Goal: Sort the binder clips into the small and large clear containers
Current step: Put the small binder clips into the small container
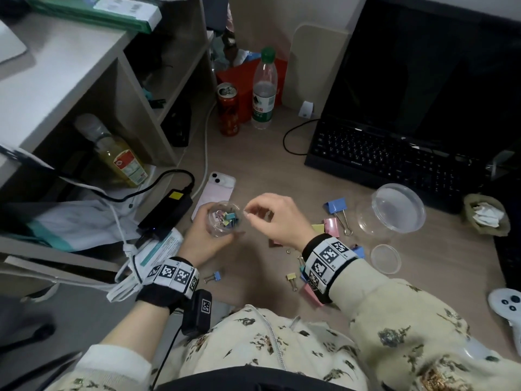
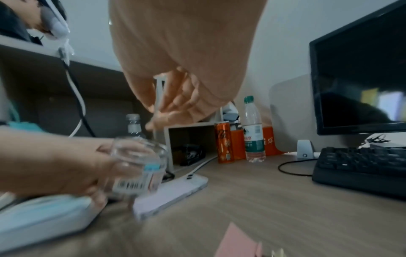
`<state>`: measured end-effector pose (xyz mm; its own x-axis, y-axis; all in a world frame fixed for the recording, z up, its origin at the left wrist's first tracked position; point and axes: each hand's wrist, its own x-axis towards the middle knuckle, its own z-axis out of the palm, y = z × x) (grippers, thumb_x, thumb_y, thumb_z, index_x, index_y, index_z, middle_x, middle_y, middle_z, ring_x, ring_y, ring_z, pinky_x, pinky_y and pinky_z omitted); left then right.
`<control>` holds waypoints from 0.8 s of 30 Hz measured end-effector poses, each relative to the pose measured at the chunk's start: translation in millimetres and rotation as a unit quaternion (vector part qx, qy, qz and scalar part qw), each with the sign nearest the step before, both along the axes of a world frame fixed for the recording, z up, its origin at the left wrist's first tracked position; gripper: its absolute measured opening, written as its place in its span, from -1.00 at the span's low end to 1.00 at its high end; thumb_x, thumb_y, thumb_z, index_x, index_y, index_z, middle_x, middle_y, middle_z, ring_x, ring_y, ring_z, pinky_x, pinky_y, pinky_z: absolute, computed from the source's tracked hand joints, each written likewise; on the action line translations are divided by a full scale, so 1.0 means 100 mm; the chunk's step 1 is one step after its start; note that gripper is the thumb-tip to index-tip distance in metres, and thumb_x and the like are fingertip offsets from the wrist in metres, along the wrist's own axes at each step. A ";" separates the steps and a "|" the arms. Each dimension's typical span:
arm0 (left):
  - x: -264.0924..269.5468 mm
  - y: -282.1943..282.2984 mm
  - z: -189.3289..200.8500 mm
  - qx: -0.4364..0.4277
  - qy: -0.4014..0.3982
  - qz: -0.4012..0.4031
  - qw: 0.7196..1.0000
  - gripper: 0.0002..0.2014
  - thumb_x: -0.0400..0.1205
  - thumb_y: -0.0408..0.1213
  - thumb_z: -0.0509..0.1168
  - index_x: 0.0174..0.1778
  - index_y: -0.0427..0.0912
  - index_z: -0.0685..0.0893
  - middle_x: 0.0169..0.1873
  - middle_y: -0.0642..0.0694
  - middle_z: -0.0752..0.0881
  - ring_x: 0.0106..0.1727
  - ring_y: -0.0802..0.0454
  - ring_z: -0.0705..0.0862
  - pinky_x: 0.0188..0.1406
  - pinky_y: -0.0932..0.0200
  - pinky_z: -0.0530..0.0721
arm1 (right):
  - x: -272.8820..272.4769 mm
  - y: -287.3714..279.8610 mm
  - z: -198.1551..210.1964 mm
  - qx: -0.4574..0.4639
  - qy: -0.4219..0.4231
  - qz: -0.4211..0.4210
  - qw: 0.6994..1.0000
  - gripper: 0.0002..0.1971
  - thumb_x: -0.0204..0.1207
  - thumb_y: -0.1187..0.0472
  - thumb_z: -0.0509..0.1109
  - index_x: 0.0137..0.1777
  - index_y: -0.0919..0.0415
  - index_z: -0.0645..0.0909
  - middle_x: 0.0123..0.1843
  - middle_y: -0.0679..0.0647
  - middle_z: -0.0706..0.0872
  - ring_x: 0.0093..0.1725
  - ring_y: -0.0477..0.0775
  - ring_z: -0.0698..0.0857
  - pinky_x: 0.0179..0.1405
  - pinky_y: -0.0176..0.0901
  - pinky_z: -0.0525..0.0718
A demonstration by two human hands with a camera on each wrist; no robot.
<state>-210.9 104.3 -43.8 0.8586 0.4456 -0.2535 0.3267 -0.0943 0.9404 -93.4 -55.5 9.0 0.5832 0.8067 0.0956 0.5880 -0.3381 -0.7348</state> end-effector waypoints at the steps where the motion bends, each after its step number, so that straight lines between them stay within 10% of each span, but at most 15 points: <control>1: -0.04 0.06 0.00 0.000 0.001 0.006 1.000 -0.24 0.25 -0.29 0.65 0.31 -0.01 0.41 0.14 0.17 0.60 0.17 0.28 0.62 0.20 0.33 0.57 | -0.04 0.02 -0.03 -0.017 -0.011 0.033 0.999 -0.90 0.52 0.19 0.42 -0.05 0.16 0.75 -0.15 0.00 0.75 -0.18 -0.06 0.67 -0.09 -0.07 0.68; 8: -0.19 0.32 0.03 0.030 0.004 0.036 0.999 -0.24 0.28 -0.38 0.64 0.33 -0.05 0.40 0.10 0.26 0.56 0.04 0.52 0.59 -0.02 0.62 0.52 | -0.34 0.30 -0.24 -0.300 -0.051 0.284 0.909 -0.59 0.46 0.22 0.39 0.33 0.11 0.58 0.29 0.11 0.59 0.20 0.22 0.64 0.01 -0.02 0.58; 19: -0.22 0.49 -0.02 0.014 0.032 -0.018 0.999 -0.22 0.17 -0.16 0.70 0.21 0.28 0.43 0.19 0.21 0.60 0.20 0.26 0.64 0.30 0.11 0.62 | -0.71 0.60 -0.58 -0.366 -0.119 0.360 0.850 -0.57 0.65 0.06 0.25 0.45 0.23 0.48 0.43 0.20 0.45 0.28 0.29 0.57 0.11 0.06 0.49; 24: -0.04 0.45 -0.01 -0.001 0.025 -0.046 0.999 -0.24 0.18 -0.21 0.71 0.20 0.26 0.45 0.20 0.12 0.64 0.22 0.22 0.66 0.35 0.00 0.61 | -0.60 0.48 -0.65 -0.353 -0.047 0.255 0.899 -0.66 0.59 0.14 0.31 0.31 0.26 0.56 0.29 0.20 0.53 0.11 0.31 0.66 -0.14 0.01 0.55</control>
<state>-214.6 149.1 -45.2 0.8818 0.3657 -0.2979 0.3633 -0.1238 0.9234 -153.4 -7.9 -55.7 0.1357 0.8455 -0.5164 0.8479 -0.3687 -0.3809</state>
